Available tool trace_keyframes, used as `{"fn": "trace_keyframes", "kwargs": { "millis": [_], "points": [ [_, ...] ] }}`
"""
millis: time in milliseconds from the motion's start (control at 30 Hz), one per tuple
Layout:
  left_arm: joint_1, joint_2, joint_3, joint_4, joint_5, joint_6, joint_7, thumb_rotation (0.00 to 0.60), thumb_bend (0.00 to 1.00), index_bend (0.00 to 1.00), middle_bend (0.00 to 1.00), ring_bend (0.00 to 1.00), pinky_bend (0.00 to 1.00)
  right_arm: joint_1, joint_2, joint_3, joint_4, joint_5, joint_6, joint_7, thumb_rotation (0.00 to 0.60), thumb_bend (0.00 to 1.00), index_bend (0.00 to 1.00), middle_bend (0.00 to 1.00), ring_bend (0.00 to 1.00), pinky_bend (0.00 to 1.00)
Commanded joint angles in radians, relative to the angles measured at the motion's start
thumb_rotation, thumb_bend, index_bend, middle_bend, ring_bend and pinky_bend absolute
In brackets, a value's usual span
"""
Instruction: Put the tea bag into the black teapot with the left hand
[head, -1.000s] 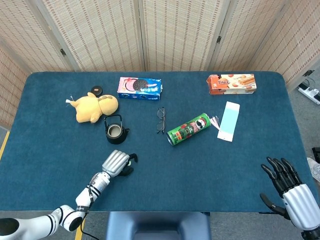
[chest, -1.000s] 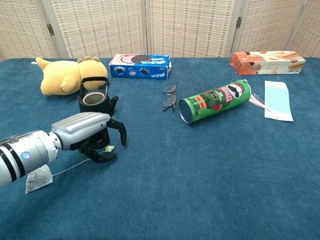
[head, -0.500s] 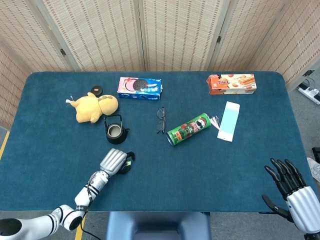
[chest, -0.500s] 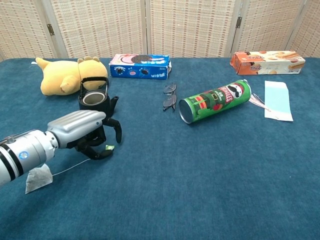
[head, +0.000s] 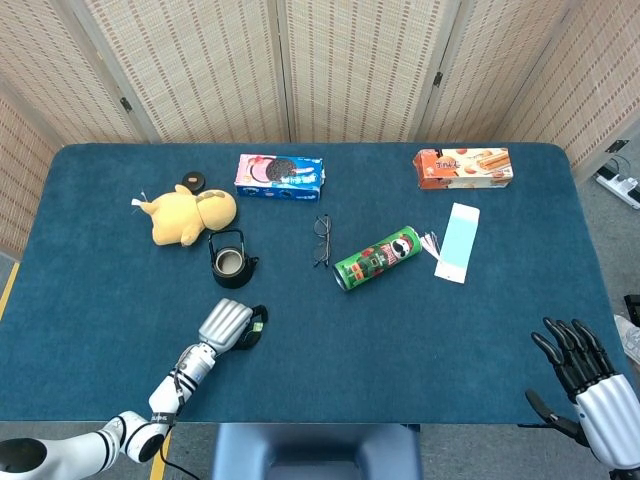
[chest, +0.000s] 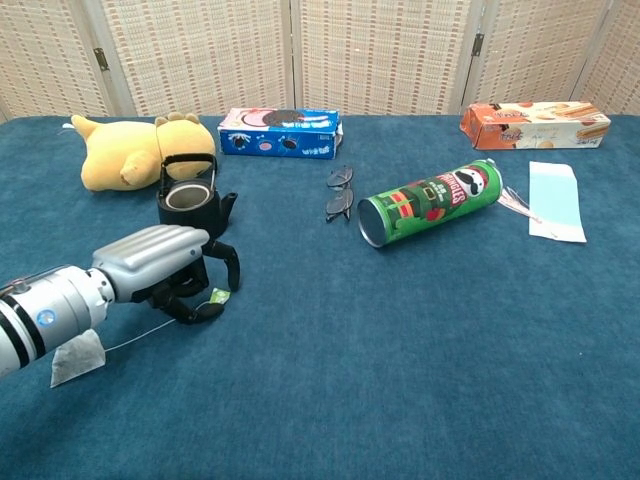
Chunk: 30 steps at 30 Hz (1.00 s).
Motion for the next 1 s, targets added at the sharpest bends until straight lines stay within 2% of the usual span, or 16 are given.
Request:
{"fn": "trace_keyframes", "kwargs": {
  "millis": [33,767,1000],
  "points": [
    [0.001,0.0,0.0,0.004,-0.002,0.0,-0.004,0.6,0.43,0.47,1.0,1.0,1.0,0.0,0.0,0.0,0.0,-0.001,0.0,-0.001,0.6,0.32,0.0,0.0,0.0,0.0],
    [0.007,-0.011,0.011,0.062,-0.007,-0.012,-0.064,0.6,0.43,0.64,1.0,1.0,1.0,0.001,-0.001,0.001,-0.003,-0.002,-0.006,-0.007,0.6,0.32,0.0,0.0,0.0,0.0],
    [0.01,-0.005,0.009,0.058,-0.004,0.0,-0.075,0.6,0.47,0.69,1.0,1.0,1.0,0.002,-0.001,0.001,-0.003,-0.001,-0.008,-0.006,0.6,0.32,0.0,0.0,0.0,0.0]
  ]
}}
